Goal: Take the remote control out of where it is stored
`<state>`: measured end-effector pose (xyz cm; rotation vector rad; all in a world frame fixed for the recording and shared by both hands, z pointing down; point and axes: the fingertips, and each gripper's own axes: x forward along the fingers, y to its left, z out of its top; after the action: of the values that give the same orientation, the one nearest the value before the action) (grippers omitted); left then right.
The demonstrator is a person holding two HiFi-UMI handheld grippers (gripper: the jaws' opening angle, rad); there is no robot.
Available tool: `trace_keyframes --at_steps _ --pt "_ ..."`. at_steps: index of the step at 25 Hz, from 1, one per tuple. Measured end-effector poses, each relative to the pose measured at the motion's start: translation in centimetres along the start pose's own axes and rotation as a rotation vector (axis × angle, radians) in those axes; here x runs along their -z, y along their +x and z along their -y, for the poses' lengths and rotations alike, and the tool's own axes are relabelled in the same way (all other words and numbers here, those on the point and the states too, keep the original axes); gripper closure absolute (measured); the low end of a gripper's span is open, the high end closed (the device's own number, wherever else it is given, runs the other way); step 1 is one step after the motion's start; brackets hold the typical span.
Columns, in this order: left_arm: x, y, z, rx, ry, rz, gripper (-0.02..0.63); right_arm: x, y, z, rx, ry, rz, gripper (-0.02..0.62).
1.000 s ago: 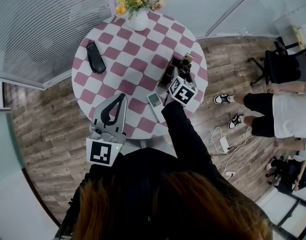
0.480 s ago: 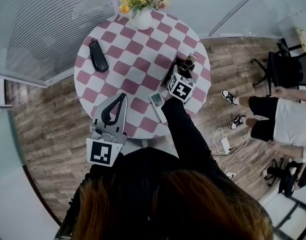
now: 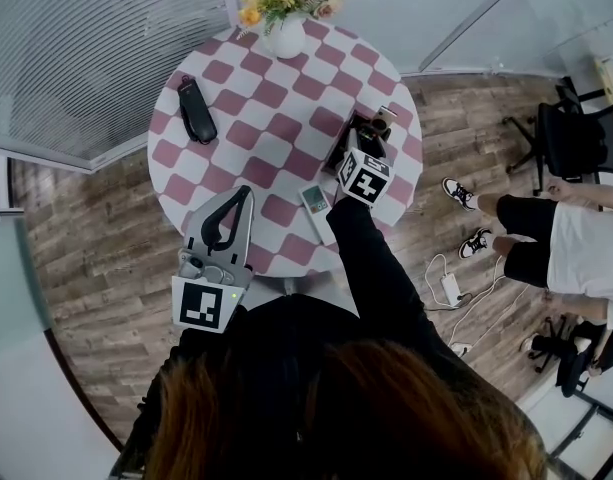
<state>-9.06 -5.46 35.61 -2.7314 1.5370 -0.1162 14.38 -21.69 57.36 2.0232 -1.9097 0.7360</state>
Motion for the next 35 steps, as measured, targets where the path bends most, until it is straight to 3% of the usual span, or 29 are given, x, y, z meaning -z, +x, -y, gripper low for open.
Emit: trace_keyframes --at_steps 24,35 --pt "-0.2 0.5 0.8 0.019 -0.002 0.017 0.597 -7.6 -6.8 -2.0 -0.173 -0.093 0.224 0.387" --pt "-0.3 0.7 1.6 0.039 -0.004 0.02 0.597 -8.6 -11.1 -2.5 -0.252 -0.143 0.262 0.387"
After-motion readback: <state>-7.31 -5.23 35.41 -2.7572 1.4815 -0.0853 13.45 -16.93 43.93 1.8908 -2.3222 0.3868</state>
